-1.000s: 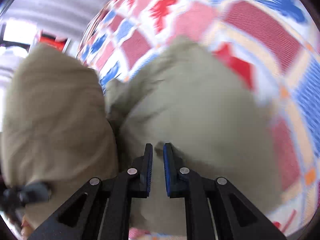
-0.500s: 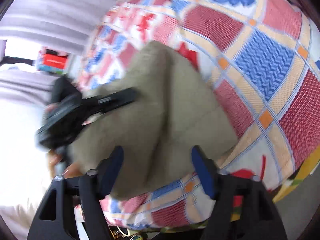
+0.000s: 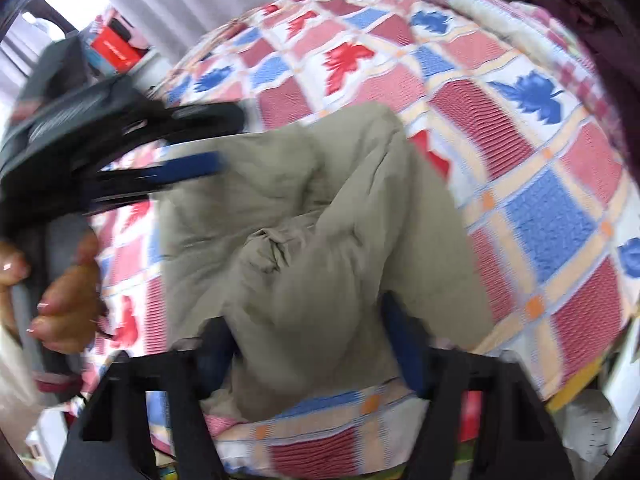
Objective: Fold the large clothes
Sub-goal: 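Flip the bundle over with both grippers and open the left gripper, then lay the bundle down with the right gripper and open it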
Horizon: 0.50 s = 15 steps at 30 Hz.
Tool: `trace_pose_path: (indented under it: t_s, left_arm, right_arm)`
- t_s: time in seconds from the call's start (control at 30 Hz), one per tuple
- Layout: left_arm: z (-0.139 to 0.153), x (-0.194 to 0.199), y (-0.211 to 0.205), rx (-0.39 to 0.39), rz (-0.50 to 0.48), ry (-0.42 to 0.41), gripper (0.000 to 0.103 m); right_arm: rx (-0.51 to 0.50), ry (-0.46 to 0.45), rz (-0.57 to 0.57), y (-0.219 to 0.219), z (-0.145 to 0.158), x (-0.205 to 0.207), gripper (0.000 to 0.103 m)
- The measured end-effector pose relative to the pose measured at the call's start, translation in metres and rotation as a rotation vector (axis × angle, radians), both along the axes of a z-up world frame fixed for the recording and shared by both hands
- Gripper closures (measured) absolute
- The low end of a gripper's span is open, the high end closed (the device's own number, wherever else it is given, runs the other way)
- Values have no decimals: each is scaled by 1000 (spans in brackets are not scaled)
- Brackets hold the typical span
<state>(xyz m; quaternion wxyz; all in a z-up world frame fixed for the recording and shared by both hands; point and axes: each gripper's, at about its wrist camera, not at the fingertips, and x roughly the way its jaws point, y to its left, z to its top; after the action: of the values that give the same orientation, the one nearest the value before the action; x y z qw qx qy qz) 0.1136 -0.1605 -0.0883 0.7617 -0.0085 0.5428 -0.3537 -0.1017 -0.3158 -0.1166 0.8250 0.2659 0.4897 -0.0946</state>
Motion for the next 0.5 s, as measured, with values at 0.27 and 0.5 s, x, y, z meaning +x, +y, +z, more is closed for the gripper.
trace_pose_path:
  t_s: [0.27,0.5]
  left_arm:
    - [-44,22,13,99,99,-10,34]
    - [-61,15,-57,118,9,-60,34]
  right_arm:
    - [-40,58,-2,-13,-11,-15,88]
    - [-43,141,-80,-38,-41,-28,88]
